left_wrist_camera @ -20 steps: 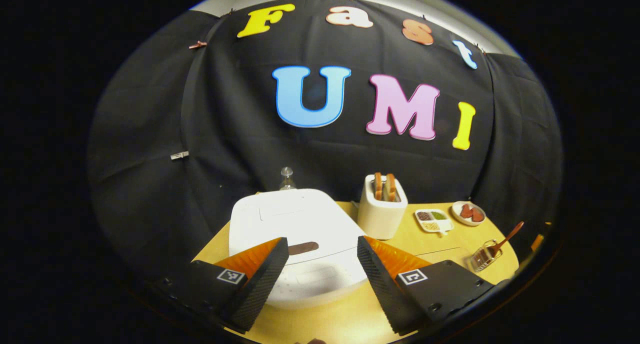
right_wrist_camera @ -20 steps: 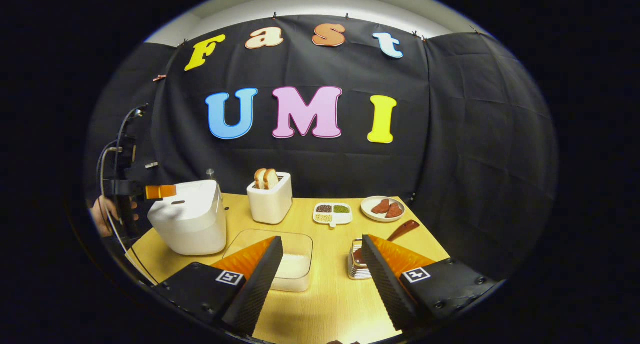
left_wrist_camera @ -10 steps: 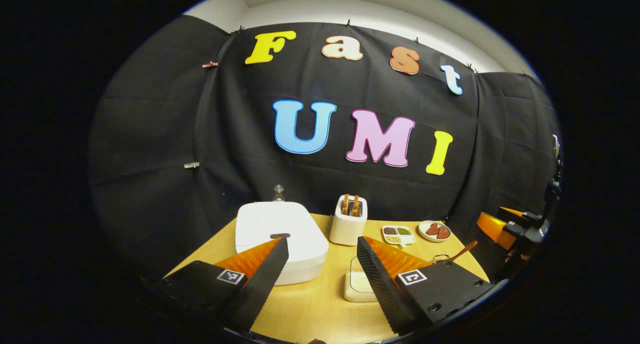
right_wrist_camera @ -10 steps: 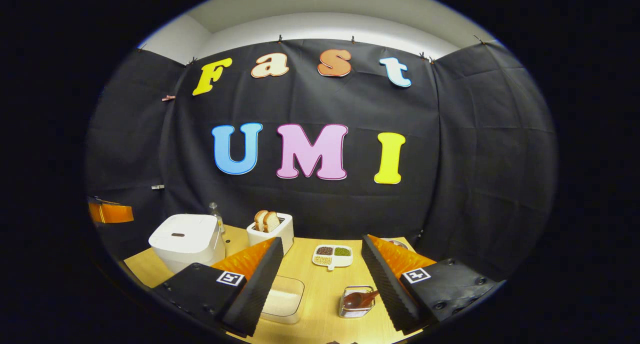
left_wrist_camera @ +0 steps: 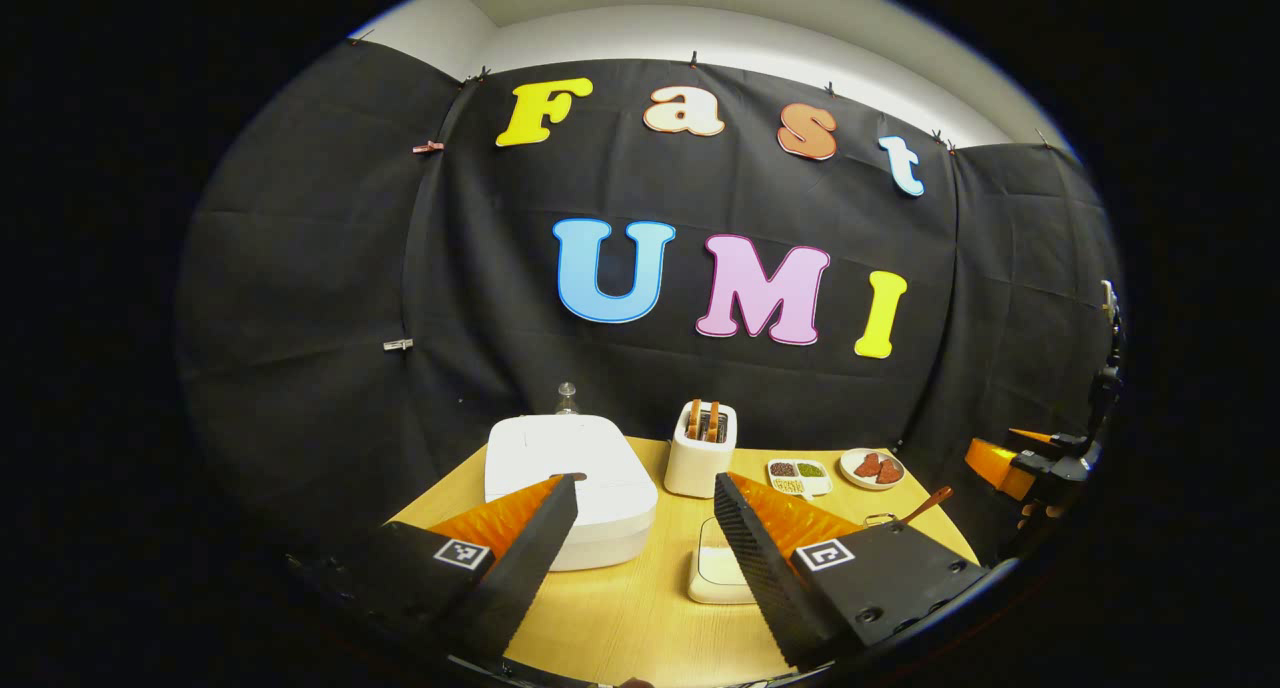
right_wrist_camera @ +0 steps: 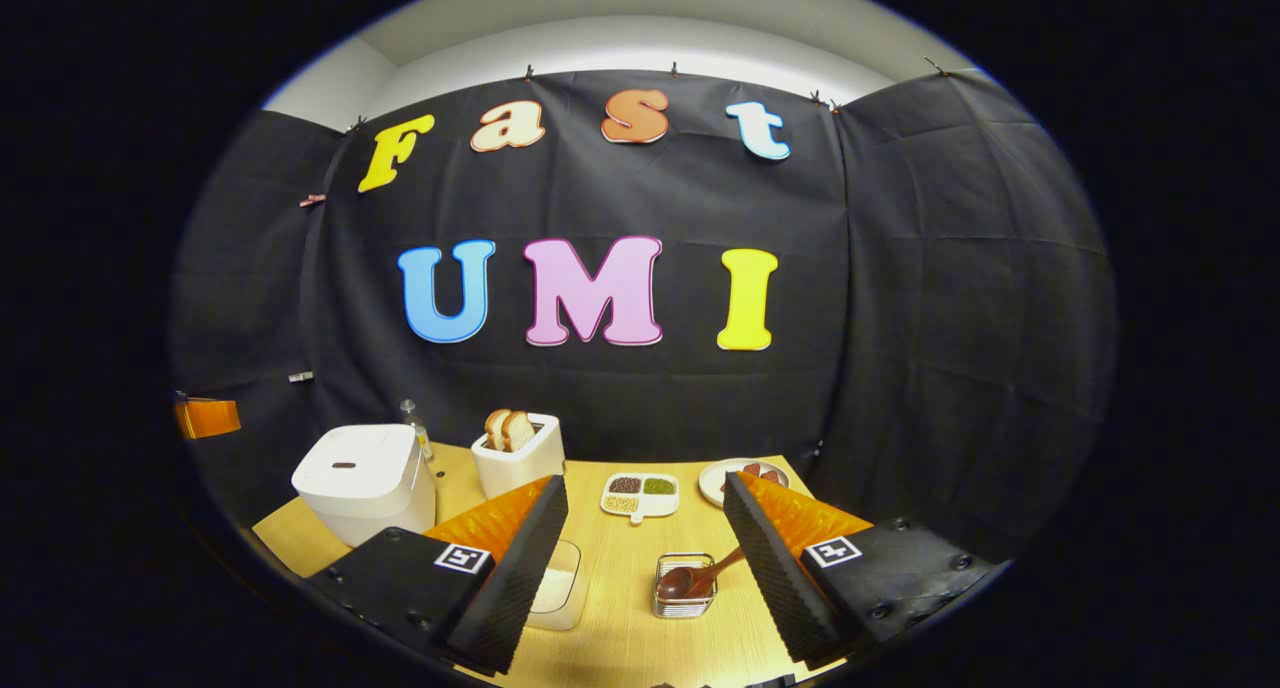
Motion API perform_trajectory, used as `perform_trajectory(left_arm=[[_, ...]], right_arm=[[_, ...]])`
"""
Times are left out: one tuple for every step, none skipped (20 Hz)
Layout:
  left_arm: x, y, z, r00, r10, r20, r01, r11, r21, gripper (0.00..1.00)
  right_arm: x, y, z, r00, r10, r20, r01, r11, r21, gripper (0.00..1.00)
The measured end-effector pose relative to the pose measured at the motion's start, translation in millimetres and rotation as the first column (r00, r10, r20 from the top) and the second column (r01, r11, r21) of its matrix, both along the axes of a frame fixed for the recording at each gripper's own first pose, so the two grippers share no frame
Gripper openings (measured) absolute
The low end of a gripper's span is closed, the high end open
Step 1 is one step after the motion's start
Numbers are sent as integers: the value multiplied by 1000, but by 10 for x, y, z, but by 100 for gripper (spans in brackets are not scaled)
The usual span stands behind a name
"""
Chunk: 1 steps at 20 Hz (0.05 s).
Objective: Close the left gripper, press the button to open the rice cooker; take a wooden spoon from the chopstick holder with the right hand, scoop a spoonful of rice and pour it into the rice cooker, then put the wooden spoon back into the chopstick holder.
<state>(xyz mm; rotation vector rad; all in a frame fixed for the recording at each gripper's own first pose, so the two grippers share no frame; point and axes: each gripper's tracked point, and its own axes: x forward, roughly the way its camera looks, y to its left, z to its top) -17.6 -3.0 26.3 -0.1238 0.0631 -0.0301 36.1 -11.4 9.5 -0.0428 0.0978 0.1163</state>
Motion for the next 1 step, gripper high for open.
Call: perform_trajectory(left_arm=[[-2,-4,-19,1000,-2,-6,2,1000,-8,95]], right_arm=[[15,48,1,1000,11,-8,-11,1000,6,98]])
